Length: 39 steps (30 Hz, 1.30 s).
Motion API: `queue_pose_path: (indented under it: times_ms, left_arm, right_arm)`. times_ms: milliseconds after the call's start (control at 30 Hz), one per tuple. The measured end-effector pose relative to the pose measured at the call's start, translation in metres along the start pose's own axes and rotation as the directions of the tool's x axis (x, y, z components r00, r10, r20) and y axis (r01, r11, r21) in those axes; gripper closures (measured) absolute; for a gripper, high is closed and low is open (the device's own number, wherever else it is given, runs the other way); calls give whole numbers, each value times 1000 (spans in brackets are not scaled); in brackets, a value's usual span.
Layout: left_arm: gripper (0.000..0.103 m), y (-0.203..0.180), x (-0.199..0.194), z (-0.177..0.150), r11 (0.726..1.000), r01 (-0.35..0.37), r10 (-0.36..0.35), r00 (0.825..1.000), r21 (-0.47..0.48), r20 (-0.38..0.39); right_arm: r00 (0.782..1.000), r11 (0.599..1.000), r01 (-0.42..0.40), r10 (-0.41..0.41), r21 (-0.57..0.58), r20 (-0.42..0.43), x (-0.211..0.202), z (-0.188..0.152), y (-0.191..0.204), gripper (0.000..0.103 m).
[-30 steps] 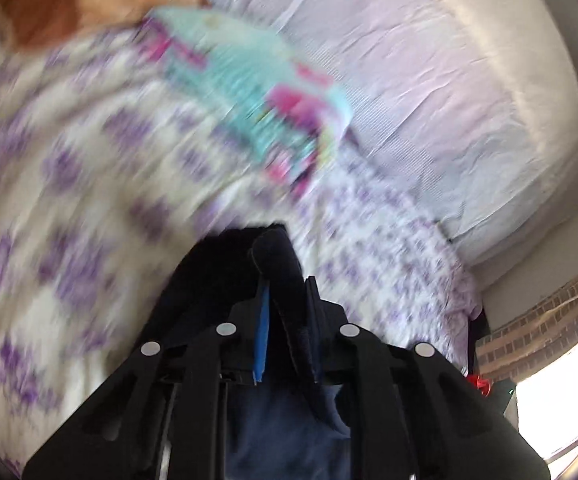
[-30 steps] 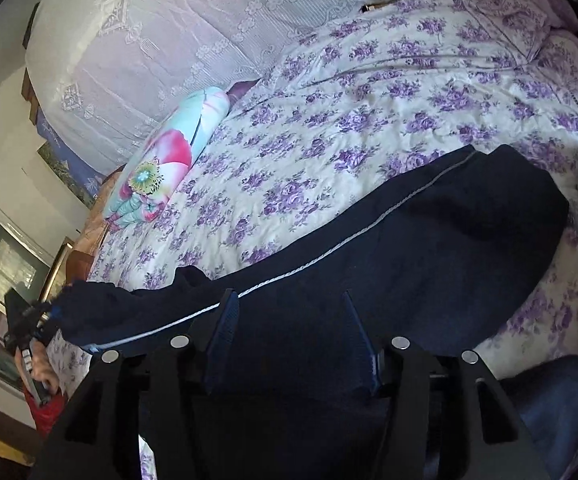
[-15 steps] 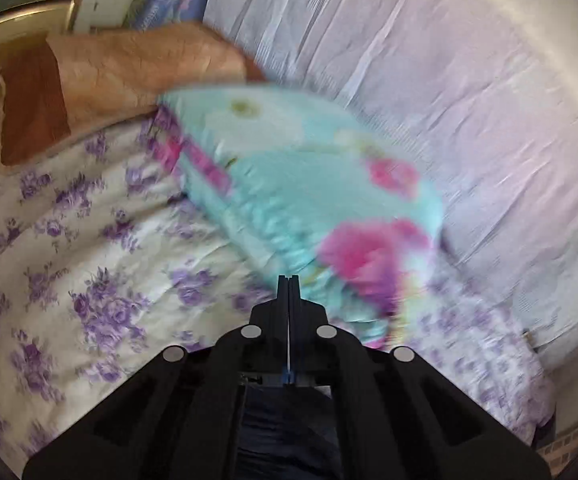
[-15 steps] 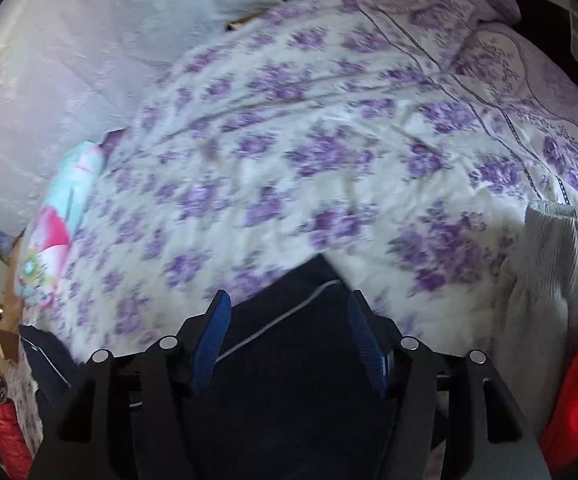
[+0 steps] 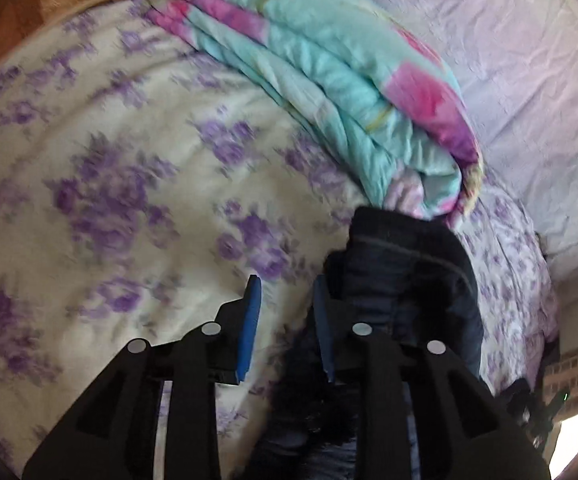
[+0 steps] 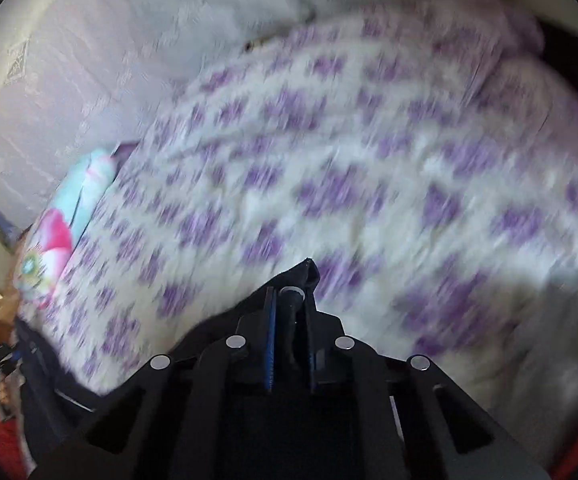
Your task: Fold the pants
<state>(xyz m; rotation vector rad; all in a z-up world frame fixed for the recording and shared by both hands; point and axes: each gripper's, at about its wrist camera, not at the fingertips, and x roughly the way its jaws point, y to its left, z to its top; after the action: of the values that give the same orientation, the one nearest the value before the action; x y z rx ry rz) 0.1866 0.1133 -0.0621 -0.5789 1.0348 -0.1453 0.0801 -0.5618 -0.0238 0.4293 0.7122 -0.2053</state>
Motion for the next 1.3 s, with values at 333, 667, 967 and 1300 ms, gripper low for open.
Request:
queue_pose_path:
  times_ms: [333,667,967,1300]
  left_arm:
    - [36,-19,18,-5,995,65,-62,997,69,-49]
    - [23,-52,21,4,976,178,-169,982,126,-82]
    - [86,-65,28,-8,974,147,-140,989,170,-52]
    - [88,45,-33,7,984,161,-161,987,-77,5]
  right_arm:
    - [946,942,324,-323,85,-33,51,11,-52,83]
    - [986,992,121,-125,38,110,-13,0,15,60]
    - [927,860,-360,284,-363,-245,-10,-108,218,40]
    - [941,818,-320,217,-478,-259,-77,-165,210,36]
